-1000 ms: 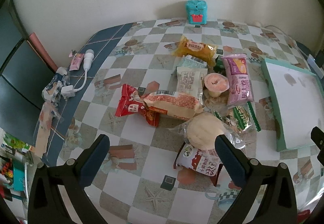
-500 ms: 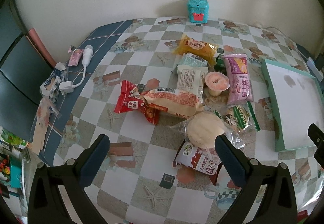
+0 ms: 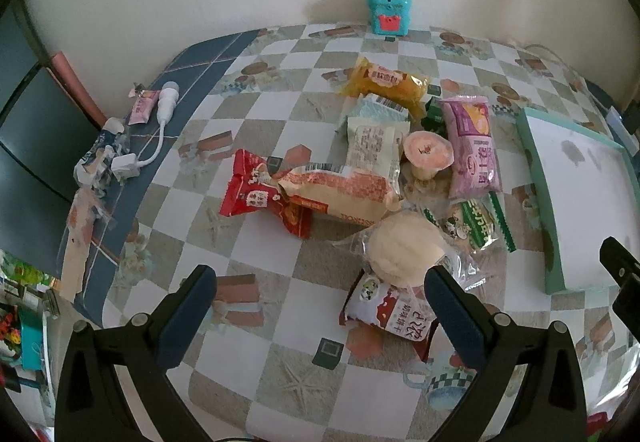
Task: Organize snacks
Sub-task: 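Move both tools toward the snack pile on the table, then grasp the round bun in clear wrap with the right gripper and lift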
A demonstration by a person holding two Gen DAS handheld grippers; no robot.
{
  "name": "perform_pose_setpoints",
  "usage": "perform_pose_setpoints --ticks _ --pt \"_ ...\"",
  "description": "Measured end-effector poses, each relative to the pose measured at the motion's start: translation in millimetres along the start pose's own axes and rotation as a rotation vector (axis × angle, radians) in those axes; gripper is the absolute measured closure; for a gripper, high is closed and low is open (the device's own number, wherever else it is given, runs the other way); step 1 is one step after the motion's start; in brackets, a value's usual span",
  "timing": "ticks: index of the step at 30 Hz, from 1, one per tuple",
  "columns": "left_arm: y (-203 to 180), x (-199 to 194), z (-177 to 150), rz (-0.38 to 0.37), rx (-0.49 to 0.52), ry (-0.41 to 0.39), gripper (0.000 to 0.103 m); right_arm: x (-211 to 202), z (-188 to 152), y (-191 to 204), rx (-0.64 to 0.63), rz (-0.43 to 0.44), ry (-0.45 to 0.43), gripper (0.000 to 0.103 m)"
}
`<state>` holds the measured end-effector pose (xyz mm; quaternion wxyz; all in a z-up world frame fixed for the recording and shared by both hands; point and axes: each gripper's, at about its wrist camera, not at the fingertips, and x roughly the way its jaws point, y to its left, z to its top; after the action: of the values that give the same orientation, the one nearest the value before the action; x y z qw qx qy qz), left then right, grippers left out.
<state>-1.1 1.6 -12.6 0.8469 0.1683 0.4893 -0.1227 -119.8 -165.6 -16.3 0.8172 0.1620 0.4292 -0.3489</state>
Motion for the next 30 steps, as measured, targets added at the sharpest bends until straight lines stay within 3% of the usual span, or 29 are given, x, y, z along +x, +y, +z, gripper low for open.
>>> perform_pose_setpoints --ticks 8,19,22,27,30 --pt "-9 10 0 -0.031 0.039 0.045 0.0 6 2 5 0.002 0.031 0.028 0.0" --pt "-43 37 -4 -0.132 0.182 0.151 0.0 30 18 19 0.038 0.131 0.117 0.0" --pt "-49 50 -7 -0.141 0.202 0.195 0.0 36 18 27 0.034 0.194 0.159 0.0" --pt "-40 65 -9 -0.179 0.157 0.25 0.0 44 16 41 -0.005 0.223 0.203 0.0" --pt "-32 67 -10 -0.195 0.123 0.257 0.007 49 14 49 -0.018 0.255 0.235 0.0"
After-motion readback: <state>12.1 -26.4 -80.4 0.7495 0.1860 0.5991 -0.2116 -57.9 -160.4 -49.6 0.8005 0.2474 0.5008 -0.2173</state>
